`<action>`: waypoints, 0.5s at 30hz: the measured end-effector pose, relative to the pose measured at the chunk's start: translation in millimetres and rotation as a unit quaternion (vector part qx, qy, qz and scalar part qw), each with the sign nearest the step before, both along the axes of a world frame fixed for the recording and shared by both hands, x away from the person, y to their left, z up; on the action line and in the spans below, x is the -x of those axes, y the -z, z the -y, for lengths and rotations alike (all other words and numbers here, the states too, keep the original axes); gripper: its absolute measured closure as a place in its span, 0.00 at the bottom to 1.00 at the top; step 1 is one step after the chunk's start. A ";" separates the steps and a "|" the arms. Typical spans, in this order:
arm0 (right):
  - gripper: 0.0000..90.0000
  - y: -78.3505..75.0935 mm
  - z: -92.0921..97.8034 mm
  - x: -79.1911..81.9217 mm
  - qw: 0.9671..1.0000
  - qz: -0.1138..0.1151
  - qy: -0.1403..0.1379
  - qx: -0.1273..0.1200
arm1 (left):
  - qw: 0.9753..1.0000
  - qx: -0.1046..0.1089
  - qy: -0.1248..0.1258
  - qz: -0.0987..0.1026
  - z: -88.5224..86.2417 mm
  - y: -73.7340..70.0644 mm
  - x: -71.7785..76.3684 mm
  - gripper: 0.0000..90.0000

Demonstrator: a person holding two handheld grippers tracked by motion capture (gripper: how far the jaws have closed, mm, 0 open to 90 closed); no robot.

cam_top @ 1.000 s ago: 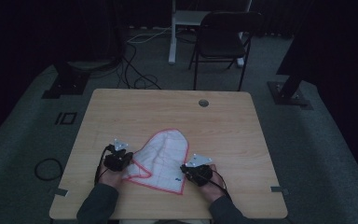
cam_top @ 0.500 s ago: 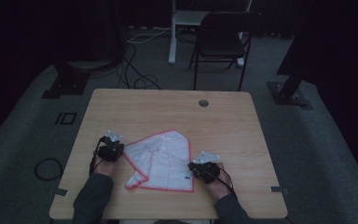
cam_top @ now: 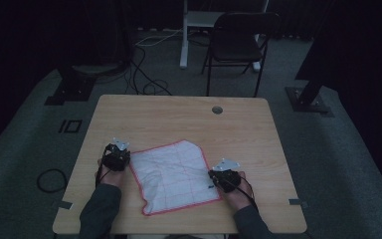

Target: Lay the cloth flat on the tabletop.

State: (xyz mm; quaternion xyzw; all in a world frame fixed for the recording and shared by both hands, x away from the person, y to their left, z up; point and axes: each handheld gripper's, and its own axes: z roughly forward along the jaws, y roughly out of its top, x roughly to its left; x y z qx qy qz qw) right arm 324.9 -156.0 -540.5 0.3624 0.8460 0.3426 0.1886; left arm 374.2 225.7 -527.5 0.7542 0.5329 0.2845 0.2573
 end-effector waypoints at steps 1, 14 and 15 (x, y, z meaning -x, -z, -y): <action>0.95 -0.1 -0.2 0.2 1.000 0.001 0.000 0.001 | 1.000 0.009 0.014 0.007 6.6 -4.4 7.0 0.91; 0.95 -0.6 1.6 0.4 1.000 -0.003 0.005 0.001 | 0.990 0.078 0.117 -0.019 40.7 -7.8 60.9 0.93; 0.95 -0.8 2.3 -0.1 1.000 -0.005 0.007 0.000 | 0.990 0.064 0.122 -0.034 42.4 -1.0 62.6 0.93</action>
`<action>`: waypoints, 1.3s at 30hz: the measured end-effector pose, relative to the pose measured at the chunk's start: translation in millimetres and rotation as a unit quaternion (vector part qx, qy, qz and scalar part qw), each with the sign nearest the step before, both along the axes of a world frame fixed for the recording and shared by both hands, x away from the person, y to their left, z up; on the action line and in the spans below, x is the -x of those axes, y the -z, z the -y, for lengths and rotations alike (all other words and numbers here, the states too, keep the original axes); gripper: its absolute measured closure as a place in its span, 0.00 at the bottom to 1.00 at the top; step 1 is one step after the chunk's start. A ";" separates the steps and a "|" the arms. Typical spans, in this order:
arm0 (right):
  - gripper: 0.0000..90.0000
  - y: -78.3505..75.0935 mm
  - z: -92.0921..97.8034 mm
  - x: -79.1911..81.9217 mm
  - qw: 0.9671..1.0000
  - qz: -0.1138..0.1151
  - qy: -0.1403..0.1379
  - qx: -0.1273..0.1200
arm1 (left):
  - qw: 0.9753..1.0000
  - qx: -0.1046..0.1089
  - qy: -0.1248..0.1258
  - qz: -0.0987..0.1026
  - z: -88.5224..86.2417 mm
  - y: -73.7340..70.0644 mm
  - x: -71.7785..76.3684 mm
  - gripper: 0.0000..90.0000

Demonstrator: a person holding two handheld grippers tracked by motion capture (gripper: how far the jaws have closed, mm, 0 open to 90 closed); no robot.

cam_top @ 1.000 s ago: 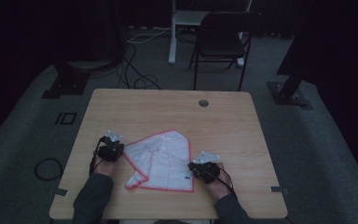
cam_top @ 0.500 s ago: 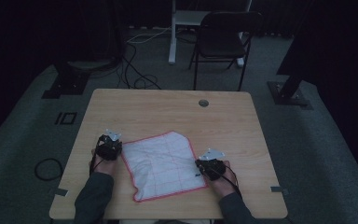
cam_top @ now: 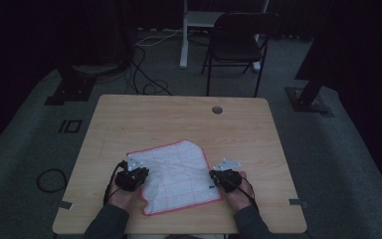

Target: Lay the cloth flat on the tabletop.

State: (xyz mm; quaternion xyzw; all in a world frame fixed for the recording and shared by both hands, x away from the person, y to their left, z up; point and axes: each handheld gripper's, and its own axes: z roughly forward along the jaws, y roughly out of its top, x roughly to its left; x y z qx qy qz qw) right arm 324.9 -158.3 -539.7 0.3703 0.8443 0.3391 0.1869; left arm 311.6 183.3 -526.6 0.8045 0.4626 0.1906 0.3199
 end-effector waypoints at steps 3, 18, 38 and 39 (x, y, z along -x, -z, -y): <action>0.95 -0.2 0.6 0.0 1.000 -0.001 0.002 0.000 | 1.000 -0.008 -0.002 -0.008 -0.5 5.6 -1.7 0.94; 0.85 -5.3 -5.7 -3.3 1.000 0.009 0.008 -0.015 | 0.999 -0.047 -0.022 0.012 -11.3 5.8 -39.3 0.85; 0.76 -13.4 -9.2 -65.3 0.996 -0.008 0.057 -0.074 | 1.000 -0.007 -0.003 0.028 11.4 -6.9 -22.9 0.81; 0.75 -14.3 -10.7 -68.6 0.996 -0.008 0.059 -0.073 | 1.000 -0.007 0.004 0.028 16.3 -6.8 -21.1 0.81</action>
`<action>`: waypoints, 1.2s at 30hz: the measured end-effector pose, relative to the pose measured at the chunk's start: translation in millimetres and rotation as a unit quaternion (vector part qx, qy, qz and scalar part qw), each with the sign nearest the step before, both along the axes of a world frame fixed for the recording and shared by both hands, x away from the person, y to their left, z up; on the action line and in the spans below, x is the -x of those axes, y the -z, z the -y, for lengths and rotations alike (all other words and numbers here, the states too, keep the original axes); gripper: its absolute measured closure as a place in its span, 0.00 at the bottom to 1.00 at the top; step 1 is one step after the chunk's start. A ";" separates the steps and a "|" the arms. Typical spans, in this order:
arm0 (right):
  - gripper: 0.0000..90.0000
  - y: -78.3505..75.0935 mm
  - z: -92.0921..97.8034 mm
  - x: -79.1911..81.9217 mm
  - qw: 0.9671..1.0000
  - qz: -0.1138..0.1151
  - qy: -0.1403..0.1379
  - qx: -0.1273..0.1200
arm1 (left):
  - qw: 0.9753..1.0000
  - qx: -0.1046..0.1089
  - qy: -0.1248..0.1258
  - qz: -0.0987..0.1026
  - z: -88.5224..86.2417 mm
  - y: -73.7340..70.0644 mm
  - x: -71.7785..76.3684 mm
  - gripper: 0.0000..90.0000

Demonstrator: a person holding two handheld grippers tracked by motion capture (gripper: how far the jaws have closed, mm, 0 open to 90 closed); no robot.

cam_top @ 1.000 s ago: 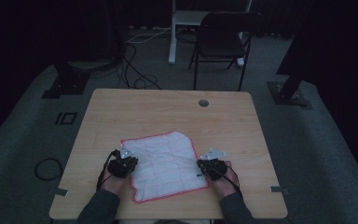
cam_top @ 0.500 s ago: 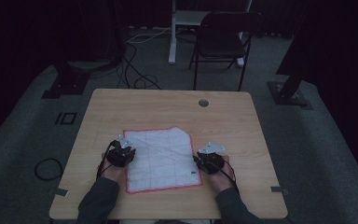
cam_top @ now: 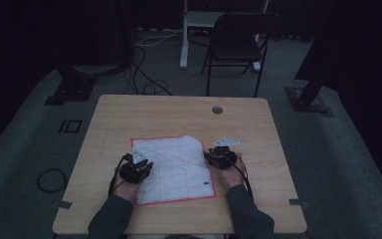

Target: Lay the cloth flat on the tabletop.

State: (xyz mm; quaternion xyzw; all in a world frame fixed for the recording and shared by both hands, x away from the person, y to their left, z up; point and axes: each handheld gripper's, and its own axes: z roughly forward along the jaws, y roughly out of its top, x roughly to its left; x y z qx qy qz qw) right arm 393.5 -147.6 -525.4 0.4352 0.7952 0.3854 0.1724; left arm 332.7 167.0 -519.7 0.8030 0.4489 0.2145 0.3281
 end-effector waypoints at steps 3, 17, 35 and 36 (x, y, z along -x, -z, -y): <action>0.73 -0.8 -4.3 -11.6 1.000 0.004 -0.001 0.006 | 1.000 0.003 0.025 -0.002 15.8 0.0 3.7 0.81; 0.66 9.1 -29.0 -59.0 0.999 -0.034 0.007 0.004 | 0.989 -0.007 0.143 -0.034 100.0 14.2 10.8 0.80; 0.94 -6.9 -46.5 -16.4 0.995 -0.001 -0.097 -0.012 | 0.997 0.052 0.065 -0.006 40.6 -1.9 27.0 0.76; 0.94 -6.9 -46.5 -16.4 0.995 -0.001 -0.097 -0.012 | 0.997 0.052 0.065 -0.006 40.6 -1.9 27.0 0.76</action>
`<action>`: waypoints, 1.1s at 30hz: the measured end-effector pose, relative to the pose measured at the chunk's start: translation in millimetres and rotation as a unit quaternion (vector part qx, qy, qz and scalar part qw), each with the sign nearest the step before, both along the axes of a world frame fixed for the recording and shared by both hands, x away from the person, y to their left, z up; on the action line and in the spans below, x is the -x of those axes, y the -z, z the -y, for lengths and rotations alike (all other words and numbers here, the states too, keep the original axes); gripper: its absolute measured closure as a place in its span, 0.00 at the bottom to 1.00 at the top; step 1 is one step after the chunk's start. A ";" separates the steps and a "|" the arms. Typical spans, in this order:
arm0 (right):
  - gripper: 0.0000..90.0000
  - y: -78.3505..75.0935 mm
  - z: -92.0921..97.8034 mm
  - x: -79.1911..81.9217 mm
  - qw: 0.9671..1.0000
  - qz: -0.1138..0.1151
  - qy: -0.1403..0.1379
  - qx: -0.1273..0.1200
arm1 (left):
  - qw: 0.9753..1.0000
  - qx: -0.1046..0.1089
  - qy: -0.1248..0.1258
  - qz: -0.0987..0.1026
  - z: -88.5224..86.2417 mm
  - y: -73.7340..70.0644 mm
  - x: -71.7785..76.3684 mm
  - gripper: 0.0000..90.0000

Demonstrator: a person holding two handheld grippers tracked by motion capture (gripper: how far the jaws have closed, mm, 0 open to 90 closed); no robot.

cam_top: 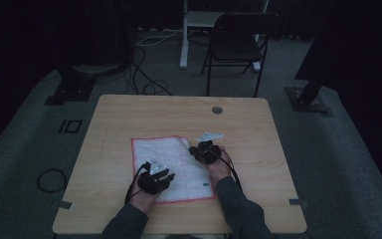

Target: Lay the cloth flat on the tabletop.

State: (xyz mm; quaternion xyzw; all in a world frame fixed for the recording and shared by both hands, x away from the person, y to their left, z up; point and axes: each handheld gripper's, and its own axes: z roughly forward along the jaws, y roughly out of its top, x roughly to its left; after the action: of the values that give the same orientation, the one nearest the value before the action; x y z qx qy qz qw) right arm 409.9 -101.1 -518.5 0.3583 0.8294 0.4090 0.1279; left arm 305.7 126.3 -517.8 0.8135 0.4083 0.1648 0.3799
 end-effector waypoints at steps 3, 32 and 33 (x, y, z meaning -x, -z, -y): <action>0.87 1.2 -11.5 11.3 0.996 0.005 -0.078 0.045 | 1.000 0.001 -0.029 -0.007 -21.2 3.5 0.1 0.76; 1.00 -10.8 -13.2 -4.9 0.998 0.033 0.013 0.051 | 0.998 -0.019 -0.058 -0.022 -45.2 20.5 3.9 0.75; 1.00 -13.1 -6.4 -7.3 0.998 0.037 0.028 0.049 | 0.998 -0.019 -0.057 -0.022 -45.3 20.5 3.9 0.75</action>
State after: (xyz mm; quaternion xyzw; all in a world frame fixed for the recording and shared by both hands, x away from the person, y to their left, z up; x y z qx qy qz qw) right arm 417.2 -94.7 -505.4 0.3594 0.8331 0.3767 0.1870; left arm 301.8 171.7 -538.3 0.7994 0.4593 0.1758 0.3451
